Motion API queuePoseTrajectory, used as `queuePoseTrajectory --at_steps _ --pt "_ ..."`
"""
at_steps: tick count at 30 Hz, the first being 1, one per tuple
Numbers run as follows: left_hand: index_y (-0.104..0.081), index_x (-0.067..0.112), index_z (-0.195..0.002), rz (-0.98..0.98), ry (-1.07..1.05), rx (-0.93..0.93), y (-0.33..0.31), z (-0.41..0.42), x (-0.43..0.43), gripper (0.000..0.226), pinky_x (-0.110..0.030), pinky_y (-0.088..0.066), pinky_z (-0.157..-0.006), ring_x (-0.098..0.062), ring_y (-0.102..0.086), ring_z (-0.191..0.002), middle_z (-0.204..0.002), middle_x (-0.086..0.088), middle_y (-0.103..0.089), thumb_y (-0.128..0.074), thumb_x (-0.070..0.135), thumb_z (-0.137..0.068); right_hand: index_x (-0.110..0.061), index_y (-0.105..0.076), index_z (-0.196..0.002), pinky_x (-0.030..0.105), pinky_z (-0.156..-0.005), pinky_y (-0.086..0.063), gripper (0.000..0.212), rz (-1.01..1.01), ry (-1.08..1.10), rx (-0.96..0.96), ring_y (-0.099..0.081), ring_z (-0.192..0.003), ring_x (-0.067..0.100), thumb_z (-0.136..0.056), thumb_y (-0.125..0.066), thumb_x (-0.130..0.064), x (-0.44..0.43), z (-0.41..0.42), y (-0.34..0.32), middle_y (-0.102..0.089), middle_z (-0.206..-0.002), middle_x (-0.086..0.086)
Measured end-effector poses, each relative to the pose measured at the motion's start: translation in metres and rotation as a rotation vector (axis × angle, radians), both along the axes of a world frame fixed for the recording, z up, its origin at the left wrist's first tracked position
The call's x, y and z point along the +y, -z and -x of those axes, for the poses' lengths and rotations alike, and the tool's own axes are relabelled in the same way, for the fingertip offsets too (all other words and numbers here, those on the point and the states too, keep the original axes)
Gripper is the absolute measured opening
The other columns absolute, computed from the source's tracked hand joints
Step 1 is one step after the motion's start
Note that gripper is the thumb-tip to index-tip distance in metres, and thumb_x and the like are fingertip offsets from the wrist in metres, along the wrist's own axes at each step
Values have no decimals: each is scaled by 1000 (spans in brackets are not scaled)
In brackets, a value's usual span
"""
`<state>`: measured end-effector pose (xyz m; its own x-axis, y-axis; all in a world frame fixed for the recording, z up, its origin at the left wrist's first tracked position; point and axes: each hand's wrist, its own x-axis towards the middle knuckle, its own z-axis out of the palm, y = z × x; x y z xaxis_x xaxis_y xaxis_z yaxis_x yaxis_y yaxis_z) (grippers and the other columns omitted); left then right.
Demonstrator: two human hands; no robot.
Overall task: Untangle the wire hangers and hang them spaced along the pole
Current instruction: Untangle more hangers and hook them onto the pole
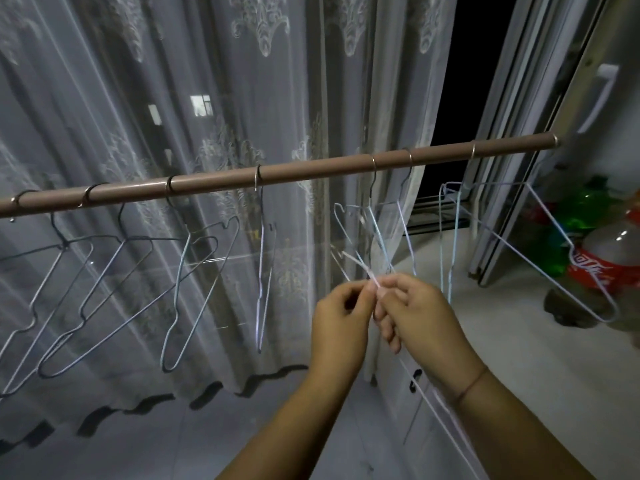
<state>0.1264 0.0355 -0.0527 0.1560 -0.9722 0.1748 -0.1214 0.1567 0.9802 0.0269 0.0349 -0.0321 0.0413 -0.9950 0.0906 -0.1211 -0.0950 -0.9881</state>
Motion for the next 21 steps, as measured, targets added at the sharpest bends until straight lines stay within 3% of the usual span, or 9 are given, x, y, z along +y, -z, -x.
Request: queuePoseTrajectory --at_steps 4,7,10,14,17,19,21 --pt "-71 14 -93 52 -5 100 -33 2 -20 18 -24 -54 -74 -10 -67 -77 -81 -4 -72 -53 18 -92 -16 -62 -89 22 -38 -38 17 108 57 -24 -47 -43 12 -92 -47 -9 -22 -5 -29 -53 -56 3" --pt "-69 20 -85 78 -14 128 -52 2 -35 21 -34 -53 -75 -18 -64 -74 -80 -12 -70 -51 18 -93 -9 -64 -89 21 -38 -37 17 133 80 -42 -46 -40 11 -91 -48 -10 -44 -9 -46 -52 -52 5" --pt "-66 20 -73 48 -44 164 -64 2 -52 28 -34 -49 -68 -18 -56 -67 -69 -11 -62 -48 18 -94 -8 -66 -85 18 -36 -35 18 120 103 -77 -43 -36 9 -89 -49 -9 -67 -17 -52 -51 -44 3" --pt "-66 8 -79 -61 -57 249 -65 4 -67 27 -32 -49 -67 -19 -55 -66 -69 -10 -60 -45 15 -95 -6 -64 -79 12 -33 -33 17 58 108 -190 -43 -29 4 -85 -49 -1 -88 -27 -50 -52 -33 -5" --pt "-67 5 -90 -109 -46 255 -62 3 -67 26 -27 -49 -64 -16 -56 -63 -73 -9 -63 -44 15 -96 -8 -63 -76 16 -37 -41 15 -3 113 -234 -54 -35 9 -85 -52 -3 -96 -30 -43 -62 -51 4" --pt "-66 8 -86 -158 -21 278 -59 2 -63 26 -23 -46 -61 -13 -51 -57 -62 -3 -57 -44 18 -96 -13 -63 -76 21 -39 -45 15 -29 120 -231 -58 -42 16 -85 -53 -5 -99 -29 -39 -63 -62 10" --pt "-64 10 -81 -219 22 280 -54 0 -55 29 -28 -44 -64 -14 -47 -57 -56 0 -52 -45 25 -96 -14 -62 -80 23 -38 -46 13 -52 122 -231 -57 -46 21 -86 -53 -7 -100 -28 -36 -63 -65 11"
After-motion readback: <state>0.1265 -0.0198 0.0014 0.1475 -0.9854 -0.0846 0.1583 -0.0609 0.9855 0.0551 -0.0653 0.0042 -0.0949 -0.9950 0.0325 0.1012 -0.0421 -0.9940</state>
